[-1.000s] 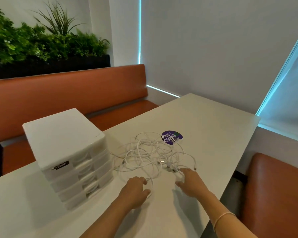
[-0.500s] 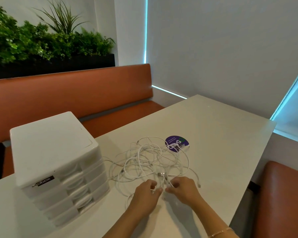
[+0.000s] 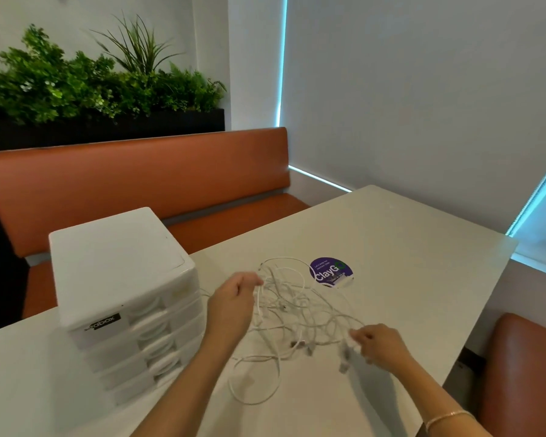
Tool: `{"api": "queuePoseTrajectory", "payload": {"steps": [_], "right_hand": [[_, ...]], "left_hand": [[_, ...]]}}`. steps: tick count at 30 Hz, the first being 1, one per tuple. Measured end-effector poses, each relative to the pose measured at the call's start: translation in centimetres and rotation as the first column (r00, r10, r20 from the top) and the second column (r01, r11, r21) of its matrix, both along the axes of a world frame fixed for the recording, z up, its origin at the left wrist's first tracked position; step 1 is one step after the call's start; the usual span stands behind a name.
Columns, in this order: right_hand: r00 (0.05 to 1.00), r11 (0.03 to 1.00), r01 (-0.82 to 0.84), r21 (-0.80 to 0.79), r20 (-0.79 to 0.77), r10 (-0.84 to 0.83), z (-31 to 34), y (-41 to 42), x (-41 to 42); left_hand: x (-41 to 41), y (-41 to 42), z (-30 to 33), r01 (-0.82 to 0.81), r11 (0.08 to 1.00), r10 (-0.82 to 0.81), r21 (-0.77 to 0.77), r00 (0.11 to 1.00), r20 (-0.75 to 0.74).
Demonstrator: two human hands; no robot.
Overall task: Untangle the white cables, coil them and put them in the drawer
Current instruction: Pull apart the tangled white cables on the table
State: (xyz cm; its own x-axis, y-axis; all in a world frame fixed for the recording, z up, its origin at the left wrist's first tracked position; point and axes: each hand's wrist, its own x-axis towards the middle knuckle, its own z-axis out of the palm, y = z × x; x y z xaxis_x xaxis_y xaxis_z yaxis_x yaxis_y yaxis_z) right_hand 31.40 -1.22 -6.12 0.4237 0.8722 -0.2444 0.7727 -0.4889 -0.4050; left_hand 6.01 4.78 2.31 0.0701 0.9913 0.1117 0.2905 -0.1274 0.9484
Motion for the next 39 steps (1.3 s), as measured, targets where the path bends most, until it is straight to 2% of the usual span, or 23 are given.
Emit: {"api": "queuePoseTrajectory", "payload": {"steps": [3, 5, 6, 8, 10, 11, 12, 14, 17, 20, 23, 26, 28, 30, 33, 35, 37, 39], "right_hand": [[0.975, 0.990, 0.140, 0.021, 0.173, -0.141, 0.7, 0.7, 1.5], [0.956, 0.952, 0.220, 0.214, 0.146, -0.254, 2.4, 1.4, 0.4], [0.969, 0.916, 0.194, 0.350, 0.075, -0.234, 3.6, 1.6, -0.7], [0.994, 0.865, 0.003, 0.501, -0.093, 0.051, 6.9, 2.2, -4.0], [0.914, 0.883, -0.189, 0.430, -0.251, 0.318, 9.5, 2.9, -7.6], [0.875, 0.887, -0.265, 0.378, -0.292, 0.386, 10.0, 3.4, -8.9], [0.869, 0.894, -0.312, 0.321, -0.283, 0.405, 10.1, 3.8, -9.7], [0.905, 0.914, -0.356, 0.195, -0.170, 0.389, 9.5, 4.5, -10.2], [0.948, 0.949, -0.309, 0.061, -0.063, 0.313, 7.3, 5.1, -8.6], [0.978, 0.978, -0.160, 0.131, -0.111, 0.175, 6.5, 4.9, -6.4], [0.988, 0.979, -0.122, 0.161, -0.076, 0.135, 6.3, 4.9, -4.9], [0.992, 0.961, -0.105, 0.254, -0.042, 0.119, 6.4, 5.7, -4.4], [0.996, 0.941, -0.032, 0.337, -0.071, 0.059, 7.1, 6.8, -4.1], [0.994, 0.941, -0.019, 0.337, -0.095, 0.054, 8.9, 7.7, -4.3], [0.993, 0.936, -0.047, 0.348, -0.083, 0.081, 12.4, 9.0, -4.7], [0.987, 0.896, 0.021, 0.443, -0.153, 0.052, 15.0, 9.6, -5.2], [0.961, 0.879, 0.062, 0.472, -0.267, 0.075, 17.0, 9.7, -5.8], [0.925, 0.888, 0.038, 0.458, -0.352, 0.142, 18.4, 9.4, -6.7]], "left_hand": [[-0.9, -0.4, 3.8, -0.005, 0.993, -0.002, 0.118, 0.998, 0.060], [-0.8, -1.0, 5.4, 0.049, 0.984, -0.054, 0.170, 0.998, 0.025], [-0.6, -1.2, 5.9, 0.091, 0.979, -0.091, 0.184, 0.996, -0.006], [0.0, -1.5, 6.3, 0.174, 0.964, -0.161, 0.200, 0.984, -0.079], [0.6, -1.5, 6.7, 0.213, 0.955, -0.198, 0.207, 0.976, -0.091], [0.8, -1.5, 7.0, 0.213, 0.953, -0.203, 0.213, 0.977, -0.067], [0.9, -1.4, 7.6, 0.201, 0.954, -0.200, 0.222, 0.979, -0.025], [0.8, -1.3, 9.0, 0.143, 0.959, -0.170, 0.243, 0.981, 0.093], [-0.2, -1.0, 11.7, 0.030, 0.961, -0.110, 0.275, 0.954, 0.277], [-1.9, -1.1, 14.9, -0.062, 0.945, -0.110, 0.321, 0.864, 0.491], [-4.0, -1.1, 18.0, -0.147, 0.918, -0.150, 0.368, 0.730, 0.666], [-5.6, -1.5, 19.9, -0.191, 0.865, -0.245, 0.463, 0.645, 0.724], [-6.1, -1.7, 20.4, -0.223, 0.831, -0.285, 0.509, 0.616, 0.734], [-6.4, -1.7, 20.4, -0.242, 0.828, -0.279, 0.506, 0.604, 0.746], [-6.7, -1.2, 18.9, -0.216, 0.883, -0.175, 0.417, 0.673, 0.719], [-6.6, -0.8, 17.5, -0.153, 0.940, -0.073, 0.306, 0.783, 0.618], [-5.9, -0.5, 16.1, -0.078, 0.985, 0.007, 0.156, 0.912, 0.409], [-4.5, -0.6, 14.4, -0.004, 1.000, 0.001, 0.017, 0.985, 0.173]]}}
